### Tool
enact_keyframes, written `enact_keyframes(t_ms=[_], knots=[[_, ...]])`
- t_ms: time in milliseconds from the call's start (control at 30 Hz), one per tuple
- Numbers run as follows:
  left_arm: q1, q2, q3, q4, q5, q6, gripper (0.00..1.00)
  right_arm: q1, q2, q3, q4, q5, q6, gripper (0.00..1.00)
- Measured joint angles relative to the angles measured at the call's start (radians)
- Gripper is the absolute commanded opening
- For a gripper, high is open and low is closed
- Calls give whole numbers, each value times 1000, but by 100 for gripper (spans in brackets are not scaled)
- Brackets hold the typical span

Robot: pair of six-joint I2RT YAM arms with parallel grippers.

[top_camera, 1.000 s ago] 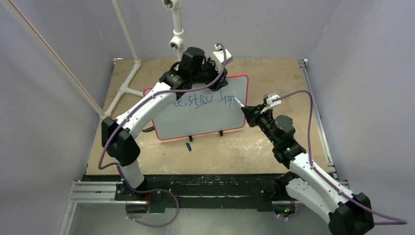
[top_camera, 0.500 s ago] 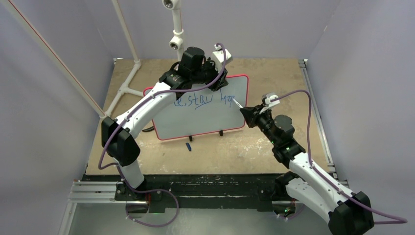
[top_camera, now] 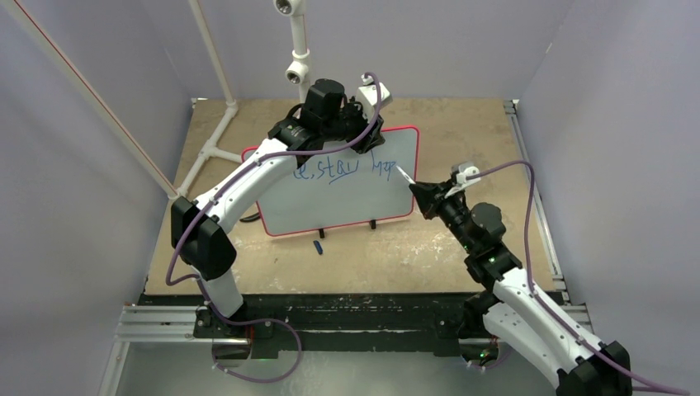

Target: Write a sentence on the whiteboard

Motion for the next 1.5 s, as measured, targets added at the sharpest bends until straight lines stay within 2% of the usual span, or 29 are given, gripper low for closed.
enact_keyframes(t_ms=[167,867,1500], knots=[[0,0,0,0,0,0,41,0,-27,-5,1,7,4,0],[1,-1,0,0,0,-1,41,0,63,-5,1,37,7,0],[2,-1,-1,0,0,-2,41,2,47,-5,17,101,9,0]])
